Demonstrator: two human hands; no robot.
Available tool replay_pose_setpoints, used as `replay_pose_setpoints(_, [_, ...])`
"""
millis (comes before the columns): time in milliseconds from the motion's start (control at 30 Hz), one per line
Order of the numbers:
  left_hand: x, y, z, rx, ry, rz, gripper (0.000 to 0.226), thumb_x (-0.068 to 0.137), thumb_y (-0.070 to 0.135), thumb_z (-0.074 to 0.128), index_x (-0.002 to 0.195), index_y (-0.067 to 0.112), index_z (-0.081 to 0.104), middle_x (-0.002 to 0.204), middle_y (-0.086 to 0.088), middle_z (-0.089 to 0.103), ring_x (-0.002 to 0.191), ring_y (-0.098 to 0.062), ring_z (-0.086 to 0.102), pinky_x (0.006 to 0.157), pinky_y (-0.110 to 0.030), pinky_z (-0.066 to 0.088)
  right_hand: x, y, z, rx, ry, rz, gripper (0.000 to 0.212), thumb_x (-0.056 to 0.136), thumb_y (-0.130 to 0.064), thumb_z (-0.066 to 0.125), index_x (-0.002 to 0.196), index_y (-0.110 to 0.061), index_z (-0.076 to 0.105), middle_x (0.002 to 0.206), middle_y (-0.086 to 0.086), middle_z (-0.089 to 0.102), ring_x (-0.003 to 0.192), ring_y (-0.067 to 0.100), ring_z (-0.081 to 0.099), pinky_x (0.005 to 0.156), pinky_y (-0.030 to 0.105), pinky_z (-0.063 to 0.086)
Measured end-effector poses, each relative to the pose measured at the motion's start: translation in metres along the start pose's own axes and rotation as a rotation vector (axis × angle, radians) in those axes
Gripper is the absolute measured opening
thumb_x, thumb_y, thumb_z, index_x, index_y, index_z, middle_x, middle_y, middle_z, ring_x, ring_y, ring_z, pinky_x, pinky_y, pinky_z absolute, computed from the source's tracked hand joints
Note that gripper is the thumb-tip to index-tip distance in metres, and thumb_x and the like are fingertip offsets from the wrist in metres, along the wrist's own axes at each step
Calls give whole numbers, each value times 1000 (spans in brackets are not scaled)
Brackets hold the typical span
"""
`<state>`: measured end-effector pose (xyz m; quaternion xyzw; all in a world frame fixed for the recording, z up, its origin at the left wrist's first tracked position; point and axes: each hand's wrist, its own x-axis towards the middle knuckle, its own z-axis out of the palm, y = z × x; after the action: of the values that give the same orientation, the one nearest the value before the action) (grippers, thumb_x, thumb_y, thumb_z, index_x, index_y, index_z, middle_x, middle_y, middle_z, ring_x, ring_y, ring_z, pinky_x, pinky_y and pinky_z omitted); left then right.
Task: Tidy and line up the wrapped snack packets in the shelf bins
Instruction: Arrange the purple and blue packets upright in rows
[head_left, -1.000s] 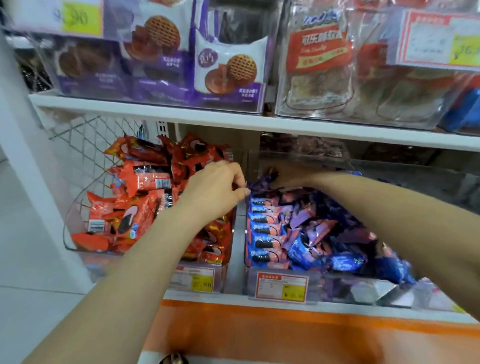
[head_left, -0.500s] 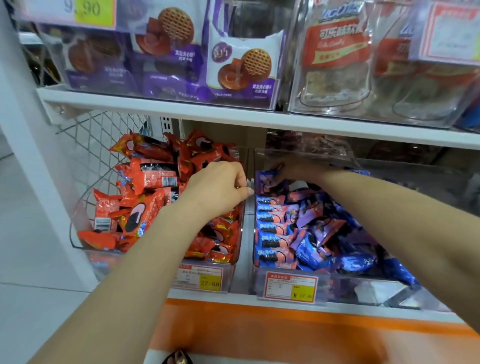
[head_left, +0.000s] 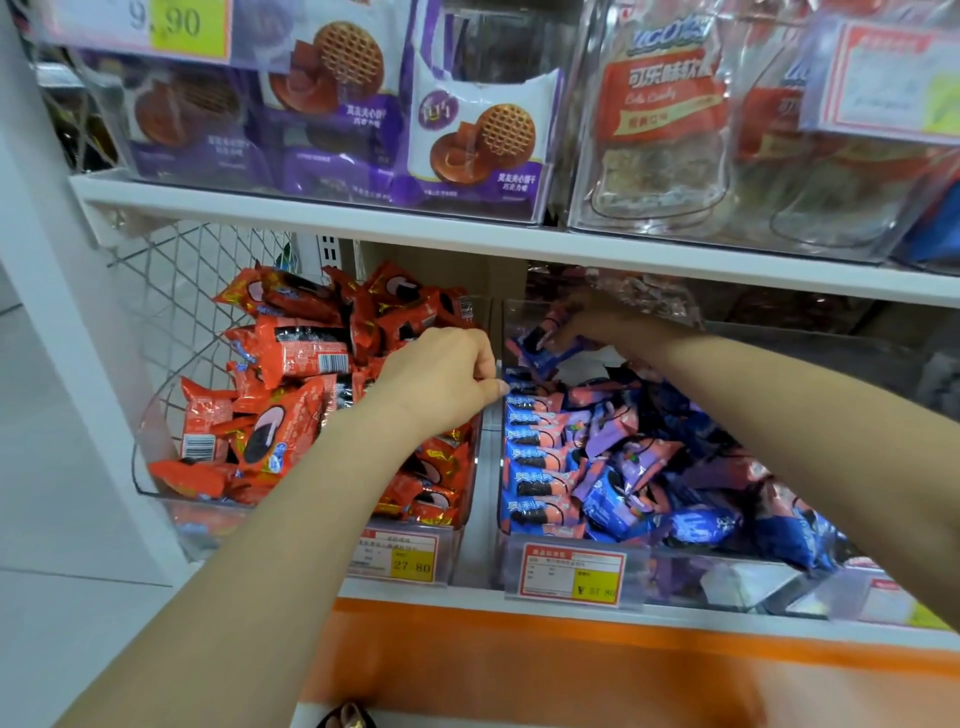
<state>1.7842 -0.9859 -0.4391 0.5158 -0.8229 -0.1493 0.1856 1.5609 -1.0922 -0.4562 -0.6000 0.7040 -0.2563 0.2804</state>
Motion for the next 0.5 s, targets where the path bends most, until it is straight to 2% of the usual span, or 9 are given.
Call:
replay_pose_setpoints(33, [0,1,0,-1,5,0,18,89,36,60,94,18,61,84,9,55,89,-15,58,78,-35,51,0,1,2,29,5,25,25,72,1,74,90,-9,60,87,8,56,74,17,52,56,24,42])
replay_pose_setpoints(100, [1,2,0,-1,11,0,19,89,36,60,96,18,61,82,11,52,89,-14,56,77,-34,50,3,7,7,83,2,68,23,72,7,71,75,-11,56,78,10,58,64,19,54,60,31,49])
replay_pose_setpoints(167, [2,2,1,2,12,2,19,89,36,60,96,18,61,83,11,51,89,-13,55,76,-34,50,6,13,14,96,39,81,25,69,6,74,71,-12,57,84,16,63,71,26,60,73,40,54])
replay_pose_setpoints(200, [2,3,2,3,10,2,19,89,36,60,96,18,61,86,9,53,91,-14,55,77,-34,50,7,15,17,82,74,75,26,66,5,77,69,-13,57,86,15,64,78,28,61,75,41,54])
replay_pose_setpoints(300, [4,3,4,12,0,5,20,89,37,59,96,18,60,93,6,57,94,-14,55,78,-36,50,5,15,22,5,107,53,33,65,-2,82,64,-17,53,79,4,59,84,21,55,57,25,44])
replay_pose_setpoints(367, [5,4,4,13,-2,5,20,89,37,59,96,18,60,95,5,58,94,-14,56,78,-37,51,7,17,26,-39,84,50,30,68,-7,81,68,-15,53,87,5,57,84,18,53,50,17,36])
replay_pose_setpoints(433, [6,4,5,13,-2,6,20,89,37,59,96,18,60,96,4,59,94,-14,56,79,-37,52,9,19,27,-42,99,52,26,71,-12,81,71,-14,55,88,6,56,79,18,52,46,16,34])
replay_pose_setpoints(500, [6,4,5,12,-5,10,19,89,37,60,96,19,60,96,4,61,93,-15,57,79,-38,52,10,23,27,-20,117,76,28,72,-17,80,68,-16,52,85,4,56,79,18,52,49,20,36])
